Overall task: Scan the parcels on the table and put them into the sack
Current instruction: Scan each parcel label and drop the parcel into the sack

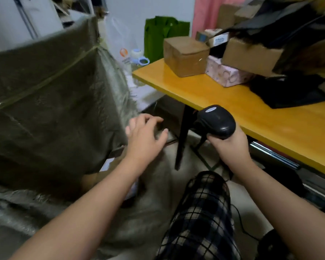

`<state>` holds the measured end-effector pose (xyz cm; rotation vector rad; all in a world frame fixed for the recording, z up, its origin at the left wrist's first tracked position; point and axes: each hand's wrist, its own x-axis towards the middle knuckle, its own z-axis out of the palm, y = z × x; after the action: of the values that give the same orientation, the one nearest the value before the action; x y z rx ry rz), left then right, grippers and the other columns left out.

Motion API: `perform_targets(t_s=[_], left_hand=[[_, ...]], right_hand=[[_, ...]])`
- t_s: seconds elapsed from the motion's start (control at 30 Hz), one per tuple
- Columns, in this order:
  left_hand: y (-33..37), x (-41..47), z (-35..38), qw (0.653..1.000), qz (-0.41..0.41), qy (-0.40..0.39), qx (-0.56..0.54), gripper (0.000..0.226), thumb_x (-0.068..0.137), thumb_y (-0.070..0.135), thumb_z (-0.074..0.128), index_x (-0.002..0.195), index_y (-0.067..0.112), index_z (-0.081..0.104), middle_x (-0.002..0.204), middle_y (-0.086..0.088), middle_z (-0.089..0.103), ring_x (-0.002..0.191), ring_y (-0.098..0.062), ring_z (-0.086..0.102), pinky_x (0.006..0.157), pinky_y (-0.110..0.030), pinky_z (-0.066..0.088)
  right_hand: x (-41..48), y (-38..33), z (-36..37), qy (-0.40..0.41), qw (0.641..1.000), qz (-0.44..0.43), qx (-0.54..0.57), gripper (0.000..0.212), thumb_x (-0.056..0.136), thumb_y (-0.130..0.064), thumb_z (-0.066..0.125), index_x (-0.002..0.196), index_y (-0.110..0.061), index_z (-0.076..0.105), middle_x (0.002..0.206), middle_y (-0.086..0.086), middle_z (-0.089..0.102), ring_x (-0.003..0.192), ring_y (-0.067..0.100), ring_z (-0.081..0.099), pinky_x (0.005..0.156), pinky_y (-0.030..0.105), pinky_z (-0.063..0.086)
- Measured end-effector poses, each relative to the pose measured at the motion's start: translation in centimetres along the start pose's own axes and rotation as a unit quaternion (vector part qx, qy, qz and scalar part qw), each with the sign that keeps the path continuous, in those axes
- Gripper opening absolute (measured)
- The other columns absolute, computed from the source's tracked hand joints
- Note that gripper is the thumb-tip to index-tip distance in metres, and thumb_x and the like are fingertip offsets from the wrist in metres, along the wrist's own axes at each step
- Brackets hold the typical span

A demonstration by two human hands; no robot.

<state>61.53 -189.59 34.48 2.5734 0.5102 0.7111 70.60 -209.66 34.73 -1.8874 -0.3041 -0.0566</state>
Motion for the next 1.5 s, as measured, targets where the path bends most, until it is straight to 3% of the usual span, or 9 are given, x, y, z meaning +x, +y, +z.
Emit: perform_targets(t_s=[0.23,0.37,0.5,0.77,0.87,0.97,1.2,1.33,1.5], left_hand=[[12.0,2.8,1.5,0.989,0.132,-0.028,-0.052,0.036,0.088,0.042,0.059,0.121,0.027,0.06,0.12,0.0,0.049,0.118,-0.025,0.036,0.093,-0.037,0.025],[17.0,5.3,2.7,0.981,0.184,-0.026,-0.061,0.042,0.086,0.042,0.061,0.124,0.025,0.056,0.12,-0.002,0.048,0.117,-0.028,0.037,0.087,-0.037,0.025],[21.7,10.1,3.2,0.975,0.217,-0.006,-0.05,0.068,0.084,0.048,0.064,0.141,0.021,0.039,0.136,-0.009,0.04,0.127,-0.032,0.034,0.103,-0.046,0.03],[28.8,21.8,4.3,0.971,0.199,-0.057,0.119,0.114,0.076,0.068,0.062,0.153,0.017,-0.004,0.155,-0.025,0.017,0.142,-0.04,0.02,0.113,-0.05,0.023],[29.8,23.4,5.2,0.964,0.189,-0.125,0.141,0.095,0.086,0.053,0.061,0.151,0.011,0.007,0.138,-0.024,0.045,0.121,-0.041,0.049,0.087,-0.046,0.047],[30.2,24.1,5.9,0.954,0.239,-0.081,0.159,0.039,0.098,0.02,0.047,0.132,0.001,0.041,0.112,-0.019,0.062,0.096,-0.039,0.061,0.062,-0.039,0.042],[30.2,24.6,1.6,0.973,0.216,0.08,-0.022,0.023,0.097,0.018,0.045,0.109,0.0,0.054,0.094,-0.02,0.064,0.081,-0.037,0.062,0.065,-0.04,0.047],[31.2,22.6,-1.3,0.949,0.269,0.132,-0.096,0.02,0.095,0.017,0.049,0.107,0.003,0.057,0.087,-0.015,0.063,0.072,-0.027,0.055,0.061,-0.031,0.039],[32.7,17.4,-3.0,0.912,0.372,0.159,-0.071,0.022,0.091,0.014,0.057,0.105,-0.003,0.058,0.085,-0.024,0.064,0.075,-0.04,0.061,0.059,-0.038,0.039]], right_hand=[[-0.2,-2.8,-9.9,0.113,0.993,-0.004,0.026,0.044,0.069,-0.007,0.074,0.105,-0.027,0.058,0.089,-0.01,0.066,0.077,0.004,0.061,0.065,0.017,0.045],[0.2,-3.8,-15.2,0.163,0.986,0.015,0.034,0.037,0.071,-0.007,0.075,0.106,-0.011,0.063,0.084,0.009,0.067,0.072,0.024,0.064,0.067,0.035,0.051],[2.4,-6.2,-18.4,0.171,0.985,-0.004,0.038,0.046,0.074,-0.008,0.075,0.117,-0.011,0.061,0.104,0.014,0.069,0.094,0.033,0.066,0.082,0.047,0.055],[9.2,-9.0,-19.7,0.163,0.985,-0.004,0.062,0.034,0.078,-0.004,0.07,0.107,-0.016,0.059,0.068,0.006,0.064,0.049,0.01,0.06,0.048,0.024,0.05],[10.3,-8.4,-19.7,0.151,0.986,0.012,0.067,0.034,0.078,-0.006,0.071,0.104,-0.023,0.057,0.073,0.006,0.066,0.051,0.01,0.062,0.05,0.025,0.052],[10.8,-7.7,-20.2,0.152,0.986,0.023,0.07,0.032,0.078,-0.006,0.071,0.106,-0.017,0.059,0.071,0.006,0.065,0.051,0.012,0.061,0.049,0.025,0.051],[10.6,-7.1,-21.8,0.16,0.981,0.047,0.103,0.033,0.081,-0.006,0.069,0.112,-0.008,0.059,0.07,0.008,0.064,0.052,0.016,0.061,0.054,0.028,0.052],[9.6,-7.6,-22.7,0.163,0.98,0.028,0.113,0.031,0.082,-0.005,0.069,0.111,-0.005,0.06,0.075,0.009,0.065,0.055,0.016,0.061,0.055,0.028,0.052],[6.1,-9.0,-24.7,0.204,0.968,-0.014,0.143,0.028,0.081,-0.003,0.07,0.107,-0.01,0.062,0.069,0.002,0.062,0.056,0.017,0.061,0.055,0.03,0.052]])
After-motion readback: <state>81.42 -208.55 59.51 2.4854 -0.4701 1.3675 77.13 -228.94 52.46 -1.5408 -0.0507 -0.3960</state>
